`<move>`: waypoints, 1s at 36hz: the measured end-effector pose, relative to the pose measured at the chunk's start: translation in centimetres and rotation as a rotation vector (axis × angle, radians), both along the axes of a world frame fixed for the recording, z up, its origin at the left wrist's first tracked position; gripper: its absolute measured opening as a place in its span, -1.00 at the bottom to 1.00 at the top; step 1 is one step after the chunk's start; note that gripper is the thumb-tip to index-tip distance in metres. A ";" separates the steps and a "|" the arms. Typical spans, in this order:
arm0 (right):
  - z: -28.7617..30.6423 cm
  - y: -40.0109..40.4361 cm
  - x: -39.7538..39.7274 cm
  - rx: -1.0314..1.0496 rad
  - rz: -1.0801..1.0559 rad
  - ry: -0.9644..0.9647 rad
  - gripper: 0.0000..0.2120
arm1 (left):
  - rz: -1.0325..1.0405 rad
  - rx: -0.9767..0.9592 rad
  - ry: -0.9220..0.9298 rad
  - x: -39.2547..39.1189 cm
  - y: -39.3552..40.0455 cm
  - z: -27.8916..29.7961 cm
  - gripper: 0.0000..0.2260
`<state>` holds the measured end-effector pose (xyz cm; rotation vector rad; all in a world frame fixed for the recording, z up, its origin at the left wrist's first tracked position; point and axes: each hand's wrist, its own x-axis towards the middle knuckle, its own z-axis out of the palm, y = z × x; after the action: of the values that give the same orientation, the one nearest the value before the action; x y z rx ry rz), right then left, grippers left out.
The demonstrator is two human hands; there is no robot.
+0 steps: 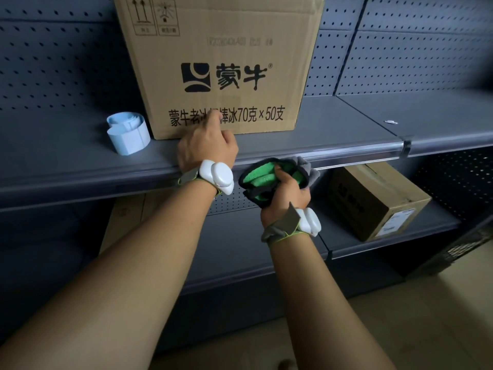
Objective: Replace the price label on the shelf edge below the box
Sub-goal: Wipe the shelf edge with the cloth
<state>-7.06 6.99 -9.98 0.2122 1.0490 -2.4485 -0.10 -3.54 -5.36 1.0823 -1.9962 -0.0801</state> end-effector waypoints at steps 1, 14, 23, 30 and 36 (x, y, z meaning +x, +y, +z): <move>-0.1 0.0 0.1 -0.030 -0.016 -0.003 -0.66 | -0.004 -0.003 0.001 0.0 0.0 0.0 -0.71; -1.7 2.0 0.6 -0.179 0.310 -0.075 -0.57 | 0.002 -0.023 0.022 -0.1 -0.1 -0.2 -0.69; -1.2 2.2 0.6 -0.113 0.169 0.263 -0.68 | -0.006 -0.023 0.027 -0.1 -0.1 -0.2 -0.69; 0.1 0.4 0.4 0.054 -0.006 0.269 -0.71 | 0.002 -0.033 0.019 0.0 -0.1 -0.1 -0.70; -0.1 -0.2 0.2 -0.074 -0.040 0.107 -0.64 | 0.005 -0.029 0.016 -0.1 -0.2 -0.3 -0.70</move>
<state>-6.89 6.78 -10.05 0.0798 1.0053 -2.5540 -0.19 -3.75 -5.64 1.0653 -1.9747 -0.0570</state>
